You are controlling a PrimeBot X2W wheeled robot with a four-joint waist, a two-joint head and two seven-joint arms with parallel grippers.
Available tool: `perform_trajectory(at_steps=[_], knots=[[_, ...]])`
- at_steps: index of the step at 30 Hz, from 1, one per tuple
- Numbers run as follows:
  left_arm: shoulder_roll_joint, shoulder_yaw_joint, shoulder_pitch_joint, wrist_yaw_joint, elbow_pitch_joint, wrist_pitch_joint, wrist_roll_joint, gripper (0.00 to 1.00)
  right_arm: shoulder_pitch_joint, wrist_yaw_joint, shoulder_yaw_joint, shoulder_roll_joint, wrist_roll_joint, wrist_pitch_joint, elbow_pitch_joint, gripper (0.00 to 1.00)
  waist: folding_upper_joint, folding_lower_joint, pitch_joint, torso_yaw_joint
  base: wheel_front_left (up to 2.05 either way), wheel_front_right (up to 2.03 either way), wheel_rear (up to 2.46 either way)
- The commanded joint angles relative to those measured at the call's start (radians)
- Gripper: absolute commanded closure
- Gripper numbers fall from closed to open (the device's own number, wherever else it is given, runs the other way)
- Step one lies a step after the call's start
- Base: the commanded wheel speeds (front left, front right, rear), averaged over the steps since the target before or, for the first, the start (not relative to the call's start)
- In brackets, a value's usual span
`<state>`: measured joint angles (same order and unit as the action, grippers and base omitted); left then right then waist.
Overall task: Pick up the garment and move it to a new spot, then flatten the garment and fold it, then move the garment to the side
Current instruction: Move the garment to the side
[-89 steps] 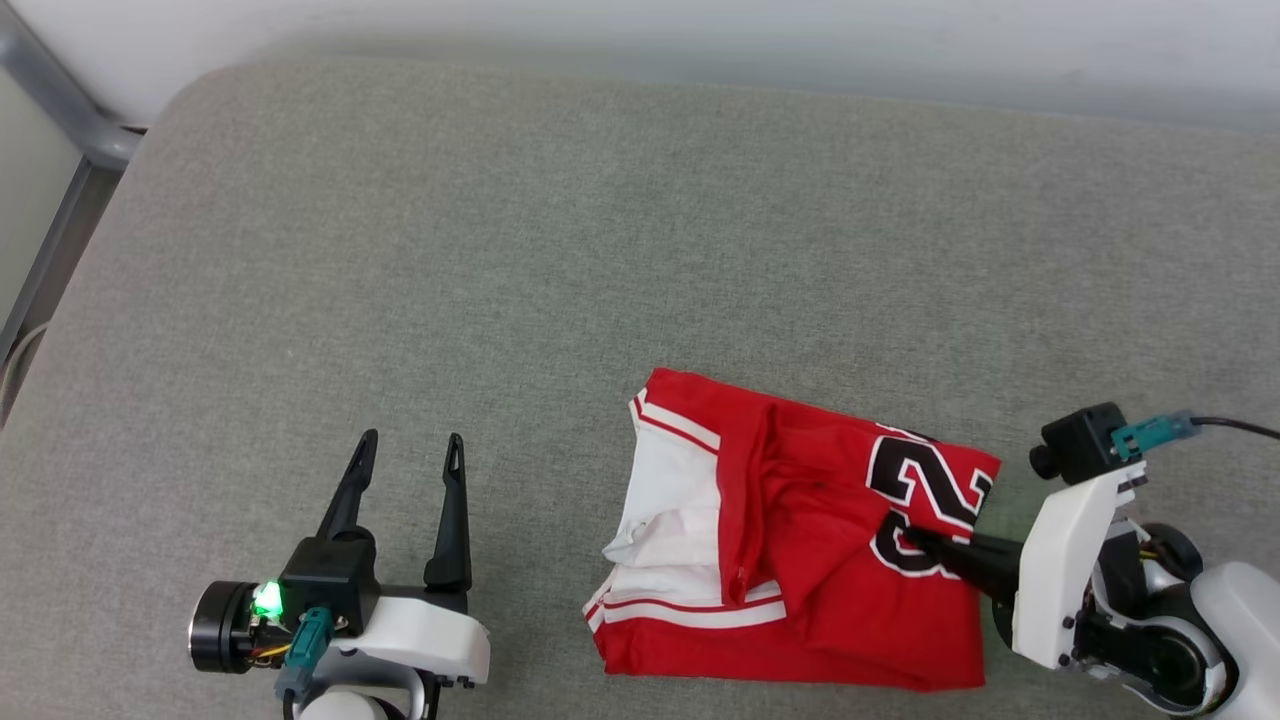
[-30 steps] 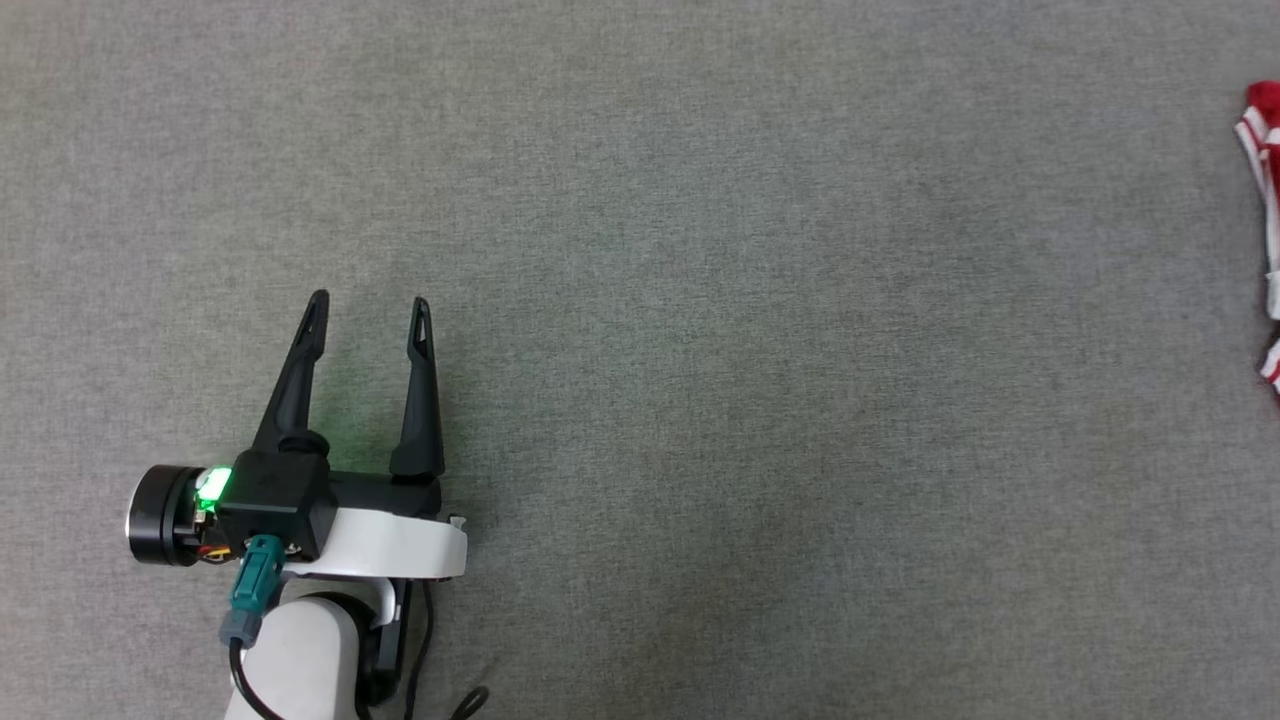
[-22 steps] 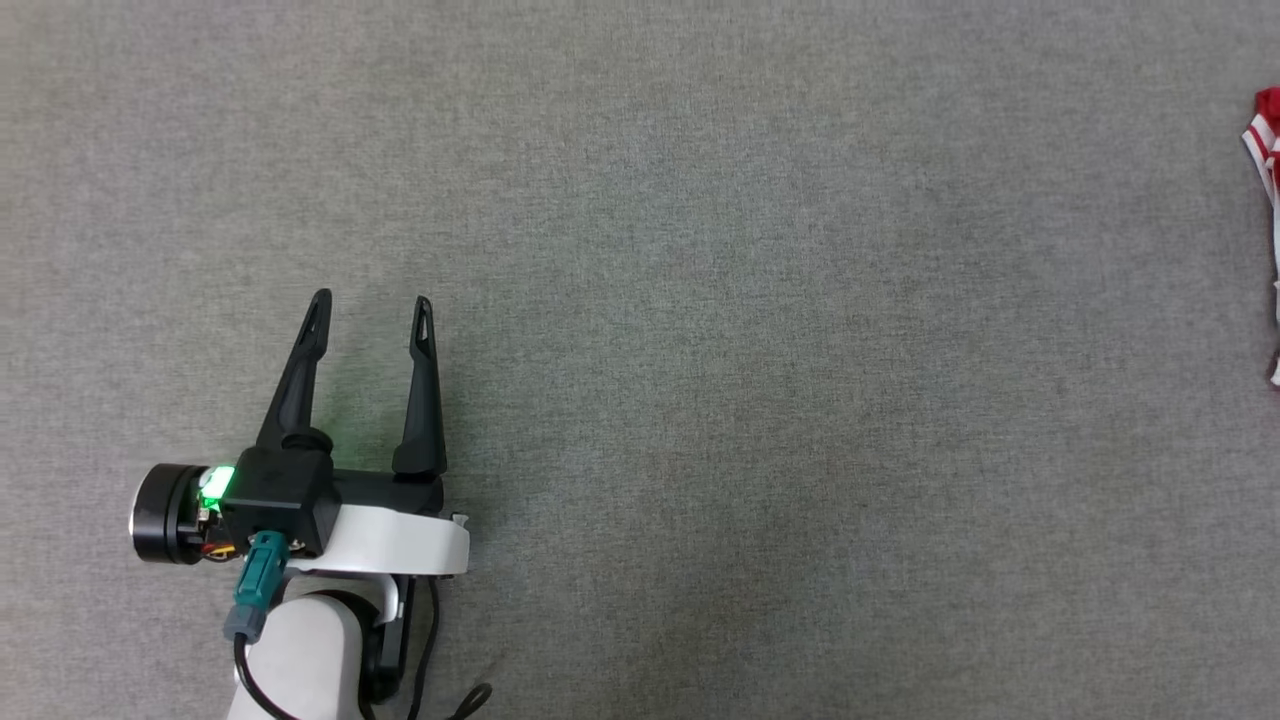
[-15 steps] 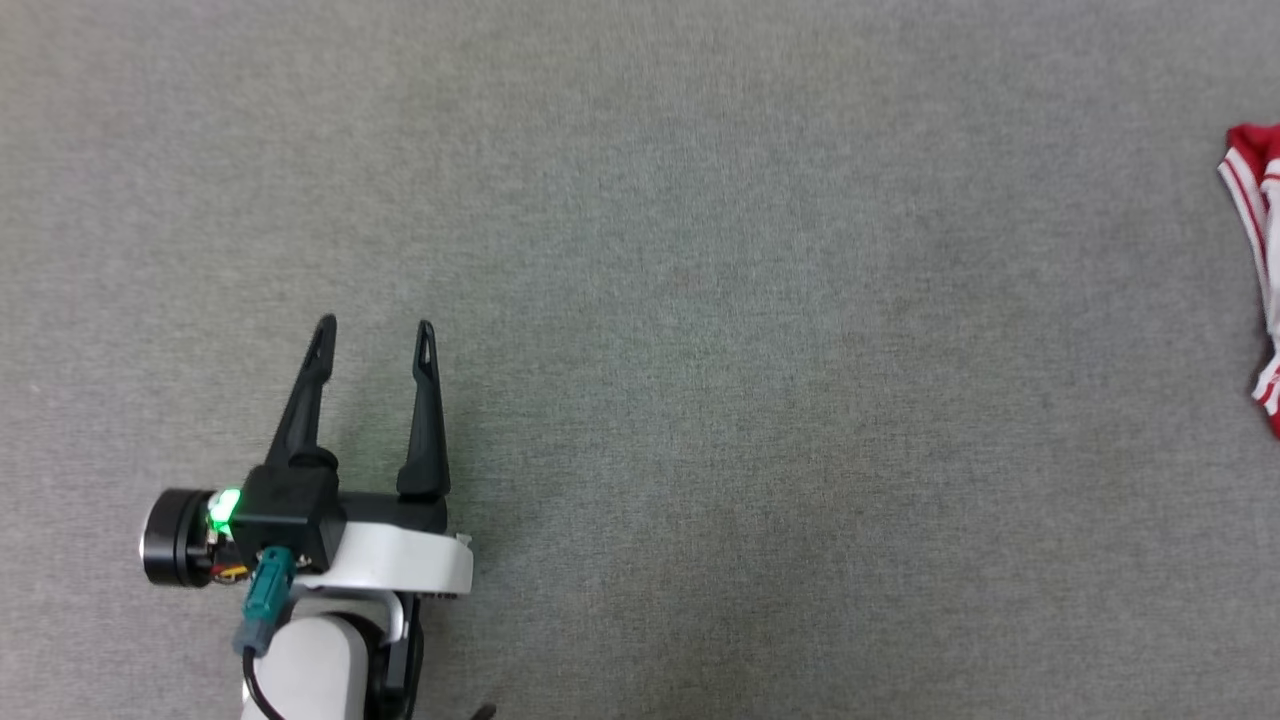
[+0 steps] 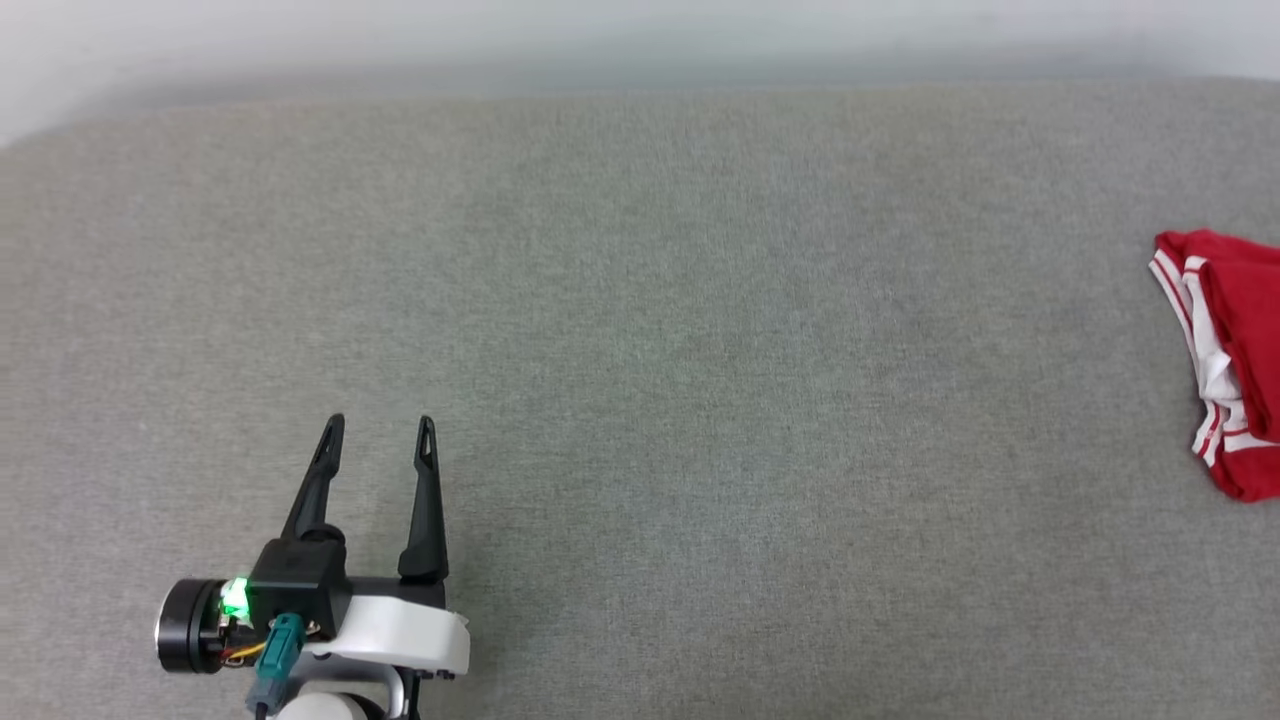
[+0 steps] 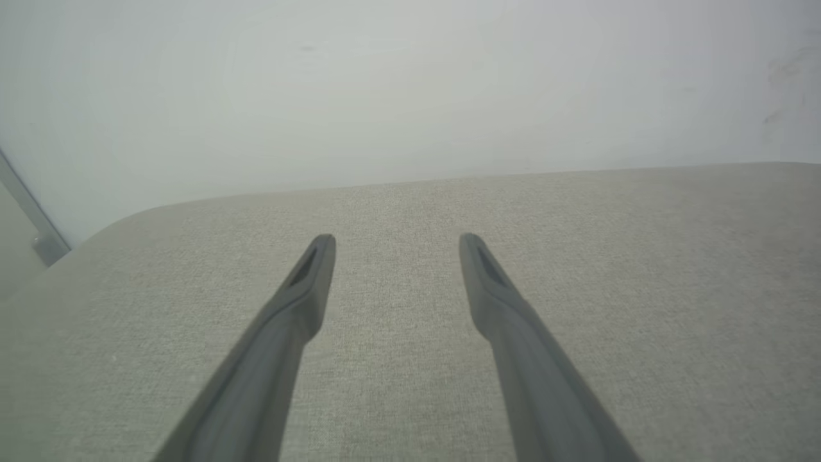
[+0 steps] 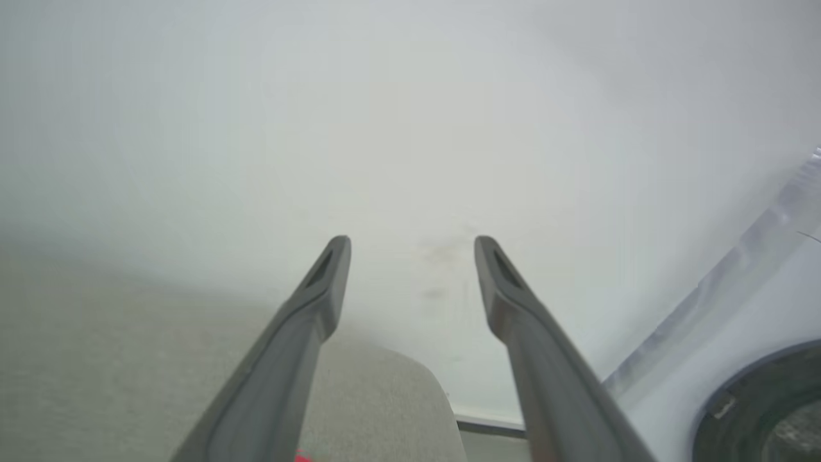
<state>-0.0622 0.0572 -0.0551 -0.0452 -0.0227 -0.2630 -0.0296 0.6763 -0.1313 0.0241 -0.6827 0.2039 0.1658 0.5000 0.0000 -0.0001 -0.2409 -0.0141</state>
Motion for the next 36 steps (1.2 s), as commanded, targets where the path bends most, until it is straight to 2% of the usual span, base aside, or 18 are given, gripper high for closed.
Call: perform_trajectory(at_steps=[1, 9, 19, 25, 36], knots=[[-0.003, -0.004, 0.014, -0.002, -0.003, -0.002, -0.001, 0.00, -0.023, 0.001, 0.014, 0.033, -0.015, 0.019, -0.033, 0.00, 0.0000, 0.0001, 0.031, 0.012, 0.00, 0.00, 0.00], [-0.001, -0.007, 0.056, -0.003, -0.021, -0.002, -0.005, 0.00, -0.188, 0.001, 0.049, 0.260, -0.089, 0.077, -0.263, 0.00, 0.0000, 0.0001, 0.110, 0.040, 0.00, 0.00, 0.00], [-0.006, -0.013, 0.089, 0.009, -0.041, -0.002, -0.006, 0.00, -0.425, 0.001, 0.011, 0.473, -0.087, 0.092, -0.378, 0.00, 0.0000, 0.0001, 0.173, 0.073, 0.00, 0.00, 0.00], [-0.010, -0.017, 0.102, 0.010, -0.049, -0.002, -0.006, 0.00, -0.542, 0.001, 0.021, 0.541, -0.069, 0.098, -0.386, 0.00, 0.0000, 0.0001, 0.198, 0.082, 0.00, 0.00, 0.00], [-0.007, -0.022, 0.136, 0.018, -0.051, -0.002, -0.018, 0.00, -0.715, 0.001, 0.047, 0.600, -0.062, 0.100, -0.427, 0.00, 0.0000, 0.0001, 0.245, 0.072, 0.00, 0.00, 0.00]])
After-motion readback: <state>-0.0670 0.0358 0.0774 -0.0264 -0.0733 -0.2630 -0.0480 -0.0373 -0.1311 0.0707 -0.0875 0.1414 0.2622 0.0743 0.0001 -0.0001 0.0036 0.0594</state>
